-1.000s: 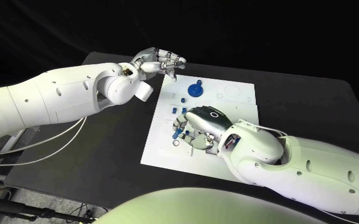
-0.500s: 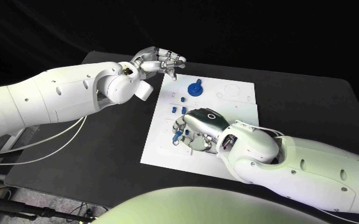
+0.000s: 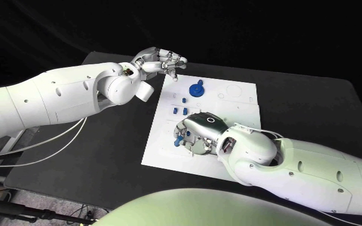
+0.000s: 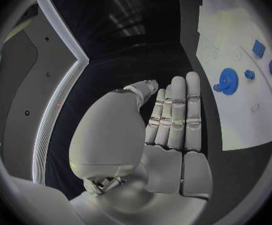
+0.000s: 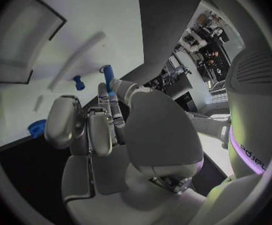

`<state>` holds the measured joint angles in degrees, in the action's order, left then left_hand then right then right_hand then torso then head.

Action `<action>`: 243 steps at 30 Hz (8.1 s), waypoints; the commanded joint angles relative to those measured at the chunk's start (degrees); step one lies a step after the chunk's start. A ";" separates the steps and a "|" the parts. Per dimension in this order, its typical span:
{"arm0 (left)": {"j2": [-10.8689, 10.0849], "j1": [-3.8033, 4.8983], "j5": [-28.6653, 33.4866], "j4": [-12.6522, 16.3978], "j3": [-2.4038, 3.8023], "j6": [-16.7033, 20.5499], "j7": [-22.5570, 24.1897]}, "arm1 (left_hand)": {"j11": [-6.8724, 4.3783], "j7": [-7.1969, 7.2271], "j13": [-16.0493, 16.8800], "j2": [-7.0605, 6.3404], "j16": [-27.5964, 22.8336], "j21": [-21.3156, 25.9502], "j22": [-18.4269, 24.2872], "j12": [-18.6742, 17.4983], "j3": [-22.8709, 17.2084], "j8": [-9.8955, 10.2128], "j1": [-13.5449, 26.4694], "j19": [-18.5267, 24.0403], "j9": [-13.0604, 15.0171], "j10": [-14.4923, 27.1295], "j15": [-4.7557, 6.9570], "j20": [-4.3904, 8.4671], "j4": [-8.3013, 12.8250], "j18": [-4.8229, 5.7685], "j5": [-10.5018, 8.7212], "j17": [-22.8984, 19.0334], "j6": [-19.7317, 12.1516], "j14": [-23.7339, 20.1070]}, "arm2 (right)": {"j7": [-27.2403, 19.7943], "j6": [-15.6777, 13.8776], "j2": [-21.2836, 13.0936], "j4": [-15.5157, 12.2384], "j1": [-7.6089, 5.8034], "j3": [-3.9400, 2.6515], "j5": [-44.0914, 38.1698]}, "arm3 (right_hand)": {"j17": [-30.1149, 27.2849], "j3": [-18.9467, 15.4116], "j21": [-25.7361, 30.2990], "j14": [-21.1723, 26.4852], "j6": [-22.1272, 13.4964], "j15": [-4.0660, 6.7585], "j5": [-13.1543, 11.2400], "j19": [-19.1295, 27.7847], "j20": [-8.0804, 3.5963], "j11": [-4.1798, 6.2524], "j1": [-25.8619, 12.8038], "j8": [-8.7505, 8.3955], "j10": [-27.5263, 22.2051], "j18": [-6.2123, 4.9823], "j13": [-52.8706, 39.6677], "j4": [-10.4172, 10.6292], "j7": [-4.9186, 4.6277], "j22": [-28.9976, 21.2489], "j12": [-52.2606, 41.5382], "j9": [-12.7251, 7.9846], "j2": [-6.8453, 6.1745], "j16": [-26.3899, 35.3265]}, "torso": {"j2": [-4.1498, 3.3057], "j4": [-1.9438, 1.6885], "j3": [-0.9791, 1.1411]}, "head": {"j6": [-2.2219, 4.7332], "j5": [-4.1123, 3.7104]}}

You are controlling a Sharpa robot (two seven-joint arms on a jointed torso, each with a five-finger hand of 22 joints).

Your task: Assemble the parts on the task board

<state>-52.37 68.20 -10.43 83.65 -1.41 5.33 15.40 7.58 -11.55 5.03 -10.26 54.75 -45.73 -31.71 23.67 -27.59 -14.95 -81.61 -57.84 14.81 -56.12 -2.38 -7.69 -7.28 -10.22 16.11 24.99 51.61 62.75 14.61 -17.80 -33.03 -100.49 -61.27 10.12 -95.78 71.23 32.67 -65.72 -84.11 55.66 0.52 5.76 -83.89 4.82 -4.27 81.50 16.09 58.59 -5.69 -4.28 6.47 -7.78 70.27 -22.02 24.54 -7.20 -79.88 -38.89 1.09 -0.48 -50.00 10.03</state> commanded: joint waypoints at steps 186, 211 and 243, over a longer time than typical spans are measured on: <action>-1.15 -0.27 1.50 0.47 -1.09 -0.15 3.95 | -0.14 -0.01 -0.01 1.45 0.28 1.33 0.96 0.47 -0.46 0.91 0.55 -0.78 0.45 0.86 -0.38 -0.25 -0.99 -0.36 0.77 -0.31 -0.07 -0.24 | 11.27 -13.91 -23.93 -11.92 1.47 0.14 27.76 | 16.98 -22.12 -17.69 -5.50 0.46 2.59 17.12 -4.47 -2.10 3.42 -7.50 4.02 22.36 4.12 -72.88 10.04 2.46 15.53 -57.33 3.30 1.58 -9.46 | 1.66 1.40 -0.12 | 0.18 -7.75; -1.08 -0.27 1.50 0.56 -1.09 -0.30 3.91 | -0.08 -0.07 -0.01 1.35 0.29 1.37 0.99 0.49 -0.44 0.97 0.69 -0.81 0.47 0.93 -0.42 -0.26 -1.07 -0.33 0.71 -0.33 -0.10 -0.26 | 11.69 -8.36 -18.32 -9.37 2.67 0.19 28.10 | 17.09 -22.57 -17.50 -5.52 0.68 2.83 11.54 -4.47 -2.41 3.65 -14.60 5.89 22.45 4.10 -73.30 10.23 2.76 15.55 -56.91 3.59 1.96 -9.50 | 1.56 1.35 -0.10 | 0.00 -7.21; -1.46 -0.25 1.50 0.76 -1.09 -0.40 3.47 | -0.05 -0.10 -0.02 1.27 0.31 1.42 1.03 0.51 -0.46 1.05 0.81 -0.82 0.50 1.01 -0.46 -0.27 -1.14 -0.32 0.68 -0.36 -0.14 -0.30 | 14.14 -8.47 -16.72 -8.17 2.74 0.18 23.97 | 17.14 -33.28 -16.95 -5.53 -0.87 3.06 -0.58 -4.42 -2.64 3.90 -25.58 9.70 21.95 4.02 -73.20 10.35 3.08 15.48 -55.34 4.48 4.32 -9.49 | 1.59 1.35 -0.10 | 0.00 -7.02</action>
<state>-53.87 67.91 -9.20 84.24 -2.53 5.84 18.47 7.37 -11.54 5.03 -9.23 54.75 -44.61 -30.78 23.94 -27.85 -14.29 -81.13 -58.25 15.22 -55.49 -2.59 -8.10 -8.29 -10.21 16.63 24.70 51.61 62.54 28.48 -27.20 -49.82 -108.63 -58.60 10.30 -70.54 74.90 -0.42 -83.04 -84.02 55.05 3.29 5.47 -83.89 2.56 -0.56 55.93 25.48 80.90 -2.62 -74.91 16.81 -4.69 74.94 -77.66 28.99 -2.55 -89.20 -37.33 2.40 -0.60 -50.00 2.98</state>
